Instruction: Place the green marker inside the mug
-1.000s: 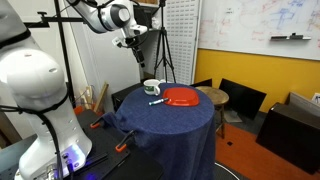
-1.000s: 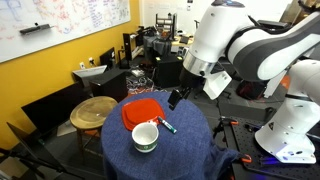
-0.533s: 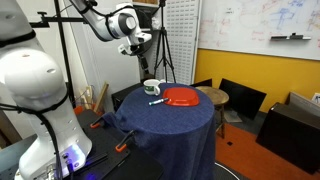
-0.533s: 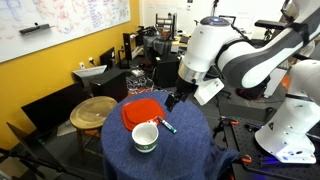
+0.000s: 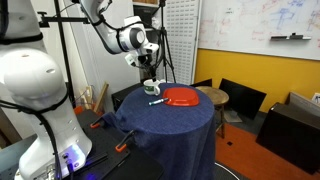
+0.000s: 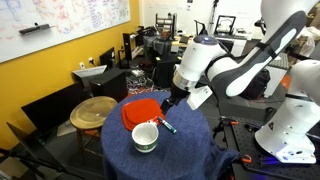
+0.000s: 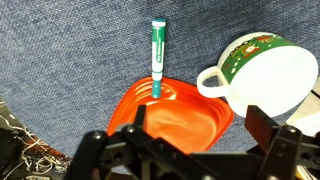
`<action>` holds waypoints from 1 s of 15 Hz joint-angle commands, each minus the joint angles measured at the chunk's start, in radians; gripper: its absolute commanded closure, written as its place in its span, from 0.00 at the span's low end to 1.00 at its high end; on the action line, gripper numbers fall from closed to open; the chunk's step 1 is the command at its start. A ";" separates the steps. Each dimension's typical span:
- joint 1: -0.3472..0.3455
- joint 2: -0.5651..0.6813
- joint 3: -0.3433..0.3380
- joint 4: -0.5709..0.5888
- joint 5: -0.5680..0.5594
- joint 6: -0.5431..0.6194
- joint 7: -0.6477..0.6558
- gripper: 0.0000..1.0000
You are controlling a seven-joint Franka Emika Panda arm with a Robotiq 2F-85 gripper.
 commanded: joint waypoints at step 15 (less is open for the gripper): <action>-0.013 0.274 -0.053 0.074 0.000 0.132 0.008 0.00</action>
